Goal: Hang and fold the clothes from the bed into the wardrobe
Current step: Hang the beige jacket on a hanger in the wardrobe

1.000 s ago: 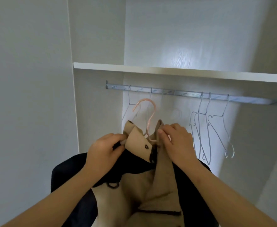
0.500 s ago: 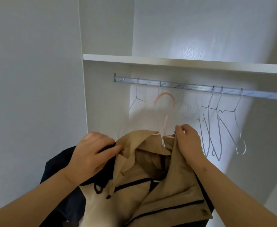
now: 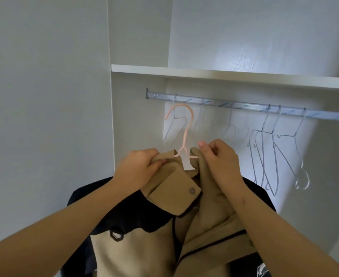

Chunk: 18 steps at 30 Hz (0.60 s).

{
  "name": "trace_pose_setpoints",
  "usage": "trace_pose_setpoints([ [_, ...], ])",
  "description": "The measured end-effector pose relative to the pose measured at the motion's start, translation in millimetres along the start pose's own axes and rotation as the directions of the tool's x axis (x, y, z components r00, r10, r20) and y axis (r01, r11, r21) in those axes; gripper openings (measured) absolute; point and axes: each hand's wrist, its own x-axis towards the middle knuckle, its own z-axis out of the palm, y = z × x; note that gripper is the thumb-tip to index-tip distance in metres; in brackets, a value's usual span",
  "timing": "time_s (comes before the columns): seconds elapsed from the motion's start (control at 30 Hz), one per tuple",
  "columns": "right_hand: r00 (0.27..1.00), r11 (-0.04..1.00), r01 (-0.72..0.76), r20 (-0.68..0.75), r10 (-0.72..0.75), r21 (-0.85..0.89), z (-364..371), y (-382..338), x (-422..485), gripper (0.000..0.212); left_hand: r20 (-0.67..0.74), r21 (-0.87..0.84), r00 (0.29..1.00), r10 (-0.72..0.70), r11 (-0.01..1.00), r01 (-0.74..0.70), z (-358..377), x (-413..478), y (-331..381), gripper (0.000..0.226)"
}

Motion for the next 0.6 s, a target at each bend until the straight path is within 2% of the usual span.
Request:
trace_pose_setpoints([
  [0.07, 0.985, 0.996, -0.033, 0.171, 0.018, 0.081, -5.8, -1.4, 2.7, 0.015, -0.05, -0.073, 0.999, -0.021, 0.997, 0.017, -0.4, -0.4, -2.7, 0.028],
  [0.1, 0.969, 0.995, -0.045, 0.244, 0.022, 0.088, -9.6, -1.4, 3.9, 0.013, -0.051, -0.097, 0.998, -0.028, 0.995, 0.023, 0.1, -1.2, -3.7, 0.027],
  [0.13, 0.966, 0.995, -0.026, 0.257, 0.001, 0.092, -13.5, 0.0, 4.8, 0.015, -0.039, -0.101, 0.999, -0.033, 0.994, 0.029, 1.7, -1.3, -6.1, 0.027],
  [0.17, 0.979, 0.994, -0.002, 0.201, -0.02, 0.111, -17.7, 1.9, 5.8, 0.019, -0.034, -0.089, 0.998, -0.047, 0.995, 0.044, 2.0, -1.7, -7.7, 0.029],
  [0.23, 0.999, 0.985, 0.044, -0.036, -0.039, 0.164, -26.4, 1.9, 3.2, 0.028, -0.07, -0.049, 0.991, -0.11, 0.993, 0.106, 1.1, 0.4, -15.3, 0.033],
  [0.27, 0.993, 0.979, 0.077, -0.1, -0.058, 0.19, -29.8, 2.3, 0.6, 0.031, -0.095, -0.045, 0.983, -0.157, 0.987, 0.153, -0.4, 2.7, -20.2, 0.031],
  [0.3, 0.992, 0.972, 0.113, -0.086, -0.098, 0.204, -31.3, 1.7, -2.2, 0.032, -0.118, -0.045, 0.973, -0.201, 0.979, 0.197, -2.8, 4.8, -24.4, 0.028],
  [0.33, 0.989, 0.965, 0.147, -0.002, -0.15, 0.216, -30.3, -0.2, -5.7, 0.032, -0.138, -0.043, 0.966, -0.22, 0.975, 0.216, -4.6, 6.6, -28.0, 0.023],
  [0.4, 0.944, 0.951, 0.091, 0.279, -0.178, 0.296, -26.0, -8.6, -10.8, 0.022, -0.15, -0.049, 0.969, -0.196, 0.98, 0.191, -6.9, 6.7, -30.4, 0.014],
  [0.43, 0.926, 0.938, 0.021, 0.346, -0.148, 0.346, -24.7, -12.4, -10.9, 0.016, -0.146, -0.06, 0.976, -0.162, 0.986, 0.154, -7.8, 5.6, -29.9, 0.011],
  [0.47, 0.935, 0.93, -0.014, 0.335, -0.118, 0.367, -24.2, -12.4, -8.9, 0.012, -0.148, -0.072, 0.981, -0.123, 0.991, 0.113, -8.2, 4.0, -29.4, 0.008],
  [0.5, 0.955, 0.947, 0.001, 0.281, -0.097, 0.321, -24.7, -9.7, -6.0, 0.01, -0.155, -0.078, 0.983, -0.093, 0.994, 0.082, -9.2, 1.9, -28.2, 0.005],
  [0.53, 0.963, 0.983, 0.045, 0.253, -0.09, 0.179, -25.2, -4.5, -3.8, 0.009, -0.173, -0.081, 0.982, -0.076, 0.995, 0.063, -10.3, 0.4, -27.1, 0.003],
  [0.6, 0.917, 0.997, 0.047, 0.4, -0.018, -0.064, -21.9, 4.4, -6.4, 0.015, -0.216, -0.086, 0.974, -0.073, 0.995, 0.055, -13.3, -0.2, -23.2, 0.005],
])
